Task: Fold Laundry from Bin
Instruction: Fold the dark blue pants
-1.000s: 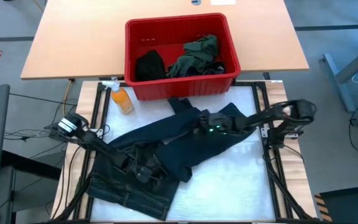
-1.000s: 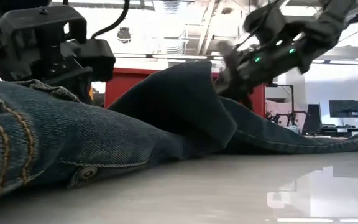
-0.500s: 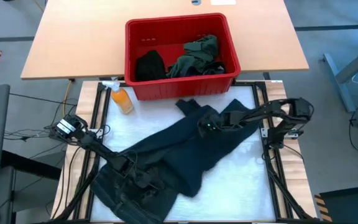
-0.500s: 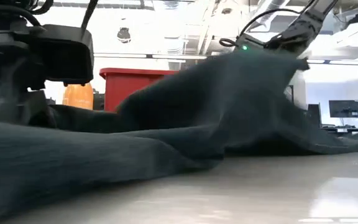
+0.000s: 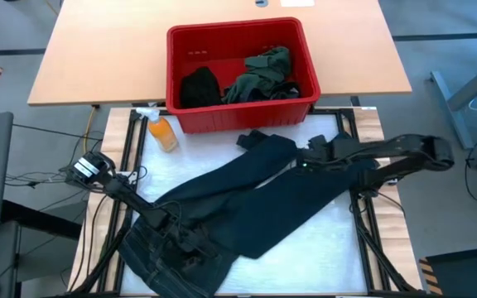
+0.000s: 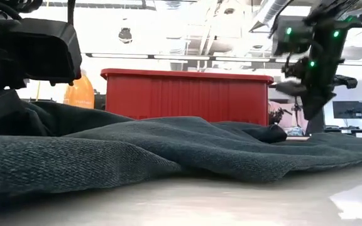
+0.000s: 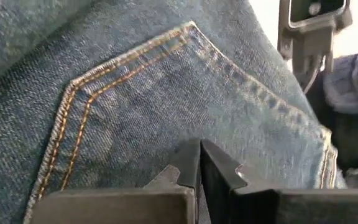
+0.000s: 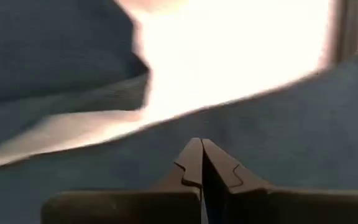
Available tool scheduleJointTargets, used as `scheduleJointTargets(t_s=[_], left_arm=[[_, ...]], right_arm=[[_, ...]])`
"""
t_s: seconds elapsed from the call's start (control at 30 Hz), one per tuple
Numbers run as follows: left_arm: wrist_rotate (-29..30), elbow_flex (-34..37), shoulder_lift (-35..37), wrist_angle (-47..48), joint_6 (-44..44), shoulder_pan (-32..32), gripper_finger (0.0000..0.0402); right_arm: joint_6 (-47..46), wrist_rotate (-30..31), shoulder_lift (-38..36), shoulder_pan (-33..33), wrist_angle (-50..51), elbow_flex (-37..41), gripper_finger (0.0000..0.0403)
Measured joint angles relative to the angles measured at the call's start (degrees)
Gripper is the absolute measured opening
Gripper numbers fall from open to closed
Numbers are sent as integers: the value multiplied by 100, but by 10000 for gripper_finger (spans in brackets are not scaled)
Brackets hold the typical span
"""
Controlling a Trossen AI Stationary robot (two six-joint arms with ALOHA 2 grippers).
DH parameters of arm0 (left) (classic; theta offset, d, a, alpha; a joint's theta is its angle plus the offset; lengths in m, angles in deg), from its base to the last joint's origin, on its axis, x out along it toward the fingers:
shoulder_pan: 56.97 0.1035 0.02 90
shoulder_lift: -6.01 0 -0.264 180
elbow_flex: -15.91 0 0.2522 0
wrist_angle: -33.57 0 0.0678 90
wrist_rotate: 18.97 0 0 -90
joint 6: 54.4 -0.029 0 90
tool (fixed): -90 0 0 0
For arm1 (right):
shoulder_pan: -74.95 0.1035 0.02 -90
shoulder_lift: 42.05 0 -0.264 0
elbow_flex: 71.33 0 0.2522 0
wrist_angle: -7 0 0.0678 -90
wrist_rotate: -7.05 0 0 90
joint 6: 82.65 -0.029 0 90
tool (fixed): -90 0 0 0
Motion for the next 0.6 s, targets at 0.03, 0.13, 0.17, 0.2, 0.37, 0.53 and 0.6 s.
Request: scheduleJointTargets(t_s=[0.03,0.13,0.17,0.2,0.37,0.53,0.6], left_arm=[[33,7,49,32,-88,0,0],[78,12,258,200,-333,38,0],[82,16,342,276,-398,51,0],[82,16,430,374,-433,66,0],[-79,16,994,705,-669,130,0],[41,9,1546,557,-947,115,0],[367,3,1674,561,-952,73,0]], right_arm=[[83,-6,-198,130,-331,1,20],[584,-8,-635,531,-1741,-5,20],[810,-9,-669,646,-2251,-7,20],[1037,-11,-651,738,-2748,-7,20],[1673,-108,95,717,-4199,-16,20],[1695,-891,1347,262,-5216,-12,20],[1682,-1214,1822,36,-5446,-12,20]])
